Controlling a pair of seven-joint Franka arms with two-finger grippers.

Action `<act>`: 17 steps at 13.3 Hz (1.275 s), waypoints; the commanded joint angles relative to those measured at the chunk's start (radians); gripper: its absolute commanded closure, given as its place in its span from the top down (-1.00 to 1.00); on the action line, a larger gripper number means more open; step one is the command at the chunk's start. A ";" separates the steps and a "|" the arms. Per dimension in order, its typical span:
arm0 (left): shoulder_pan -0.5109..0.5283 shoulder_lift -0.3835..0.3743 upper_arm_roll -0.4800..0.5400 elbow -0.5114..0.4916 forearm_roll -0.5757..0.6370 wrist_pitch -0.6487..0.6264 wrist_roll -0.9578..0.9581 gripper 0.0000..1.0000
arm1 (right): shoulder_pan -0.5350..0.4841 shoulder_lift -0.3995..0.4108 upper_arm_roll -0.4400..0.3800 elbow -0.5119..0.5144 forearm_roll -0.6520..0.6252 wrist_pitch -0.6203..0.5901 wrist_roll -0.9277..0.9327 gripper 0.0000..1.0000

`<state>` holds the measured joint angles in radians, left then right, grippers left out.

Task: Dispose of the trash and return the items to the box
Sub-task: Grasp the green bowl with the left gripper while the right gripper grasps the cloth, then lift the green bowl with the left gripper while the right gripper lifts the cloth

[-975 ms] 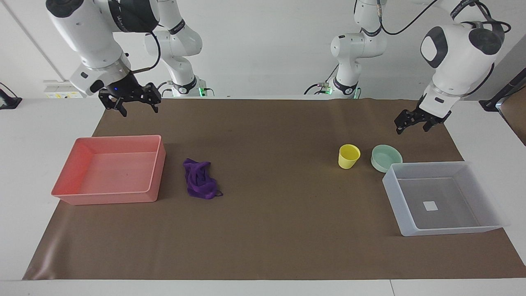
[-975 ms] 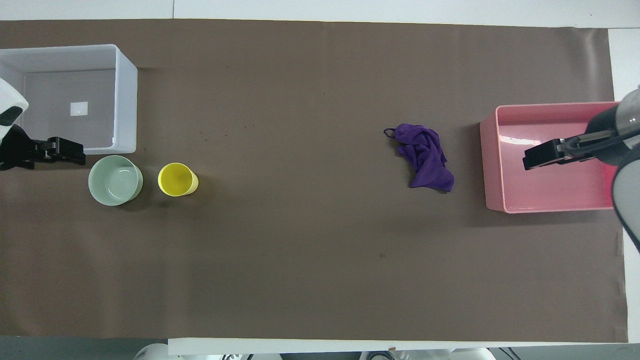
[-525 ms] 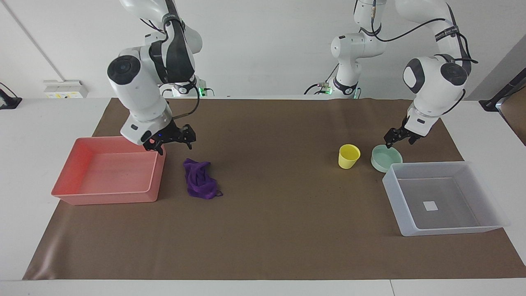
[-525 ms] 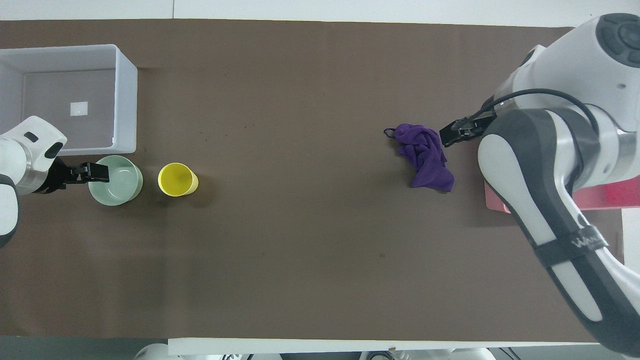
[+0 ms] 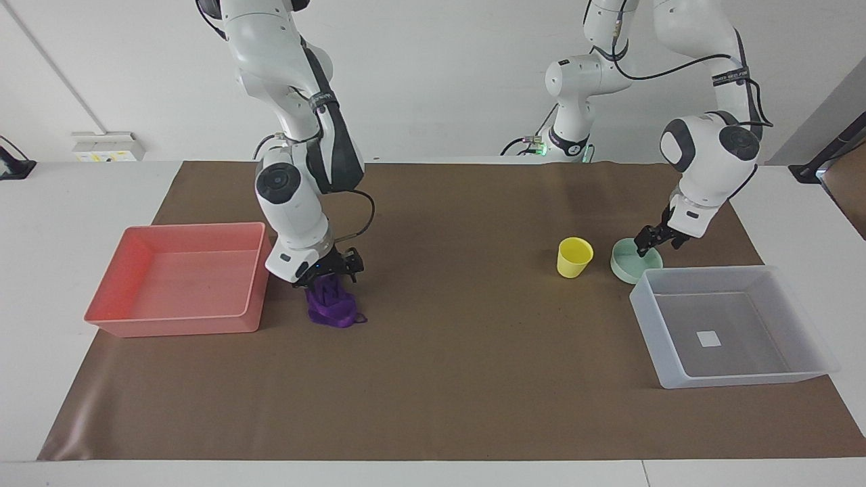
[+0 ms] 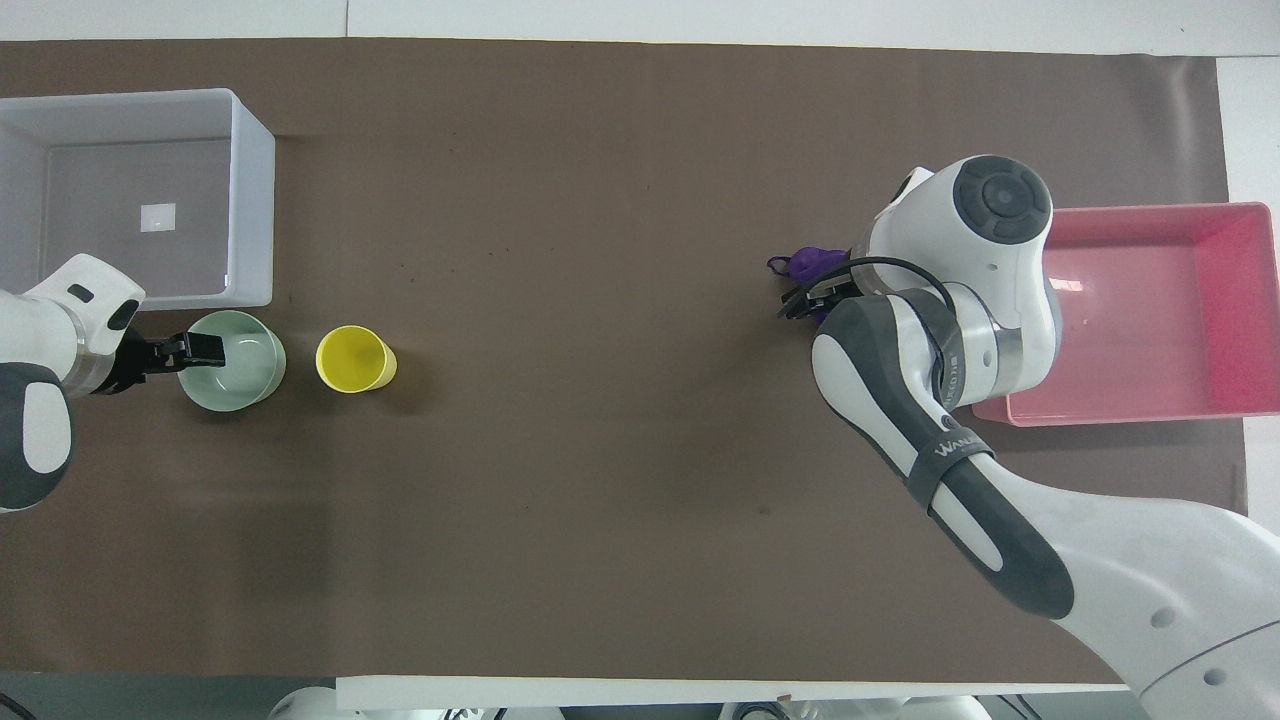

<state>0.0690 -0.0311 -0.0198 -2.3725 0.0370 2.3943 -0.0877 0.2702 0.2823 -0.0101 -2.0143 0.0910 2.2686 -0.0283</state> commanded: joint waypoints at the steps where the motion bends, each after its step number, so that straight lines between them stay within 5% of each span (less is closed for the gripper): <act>1: -0.003 0.029 -0.006 -0.021 0.011 0.095 -0.088 0.48 | -0.011 0.003 -0.002 -0.020 -0.016 0.012 -0.021 0.96; 2: -0.008 0.034 -0.006 -0.021 0.011 0.098 -0.113 -0.34 | -0.011 0.001 -0.002 -0.044 -0.033 0.016 -0.034 0.92; 4: -0.005 0.036 -0.006 -0.021 0.011 0.095 -0.110 -0.90 | -0.012 0.001 -0.002 -0.081 -0.049 0.057 -0.042 0.55; 5: -0.005 0.036 -0.006 -0.021 0.011 0.091 -0.110 -0.99 | -0.025 0.001 -0.004 -0.081 -0.066 0.052 -0.047 0.06; 6: -0.005 0.036 -0.006 -0.019 0.011 0.086 -0.109 -1.00 | -0.029 0.001 -0.004 -0.080 -0.076 0.045 -0.047 -0.45; 9: -0.006 0.036 -0.005 -0.013 0.011 0.074 -0.110 -1.00 | -0.048 0.001 -0.004 -0.070 -0.076 0.031 -0.039 -0.99; 17: -0.021 -0.045 -0.011 0.131 0.011 -0.285 -0.101 -1.00 | -0.048 -0.101 -0.008 0.147 -0.074 -0.282 -0.038 -0.99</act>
<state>0.0629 -0.0404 -0.0310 -2.2671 0.0366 2.1883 -0.1764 0.2325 0.2206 -0.0206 -1.9137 0.0197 2.0667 -0.0501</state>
